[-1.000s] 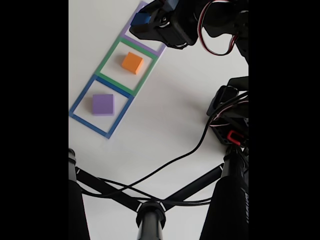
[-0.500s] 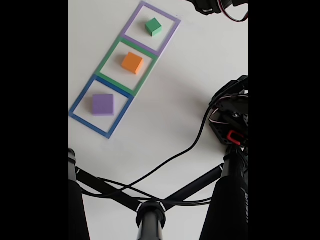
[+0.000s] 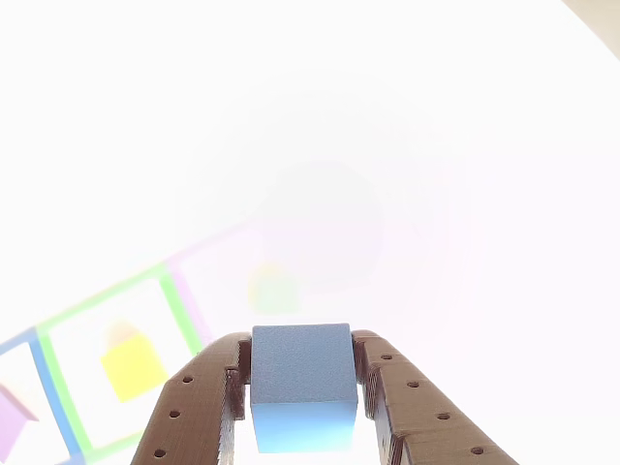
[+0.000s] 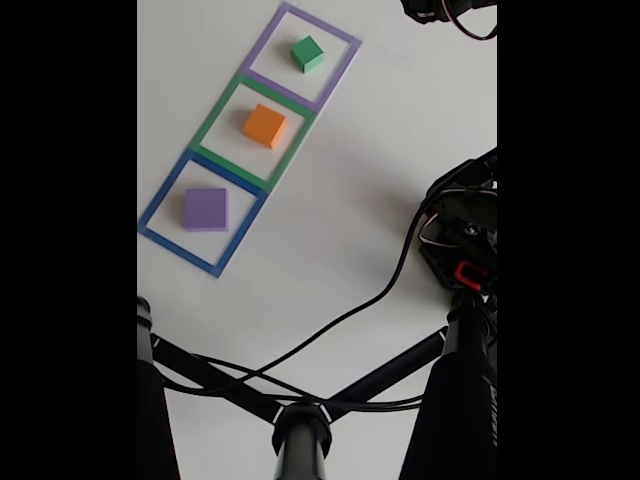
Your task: Tower of hanoi
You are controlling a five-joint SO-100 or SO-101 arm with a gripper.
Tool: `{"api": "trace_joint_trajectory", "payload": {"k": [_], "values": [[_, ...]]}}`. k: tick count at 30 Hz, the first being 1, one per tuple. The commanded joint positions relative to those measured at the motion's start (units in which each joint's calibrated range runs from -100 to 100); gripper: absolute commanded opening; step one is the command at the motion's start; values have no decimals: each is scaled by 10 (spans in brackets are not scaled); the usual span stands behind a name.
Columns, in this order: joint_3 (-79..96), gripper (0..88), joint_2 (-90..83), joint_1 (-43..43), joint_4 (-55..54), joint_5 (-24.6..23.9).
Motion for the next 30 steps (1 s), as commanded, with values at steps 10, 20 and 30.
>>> {"api": "trace_joint_trajectory", "payload": {"k": [10,20,30], "values": [[403,58,-80,-1,-371,0],[691,59,-27,24,-765,0],[778,58,130,16,-1049,0]]}}
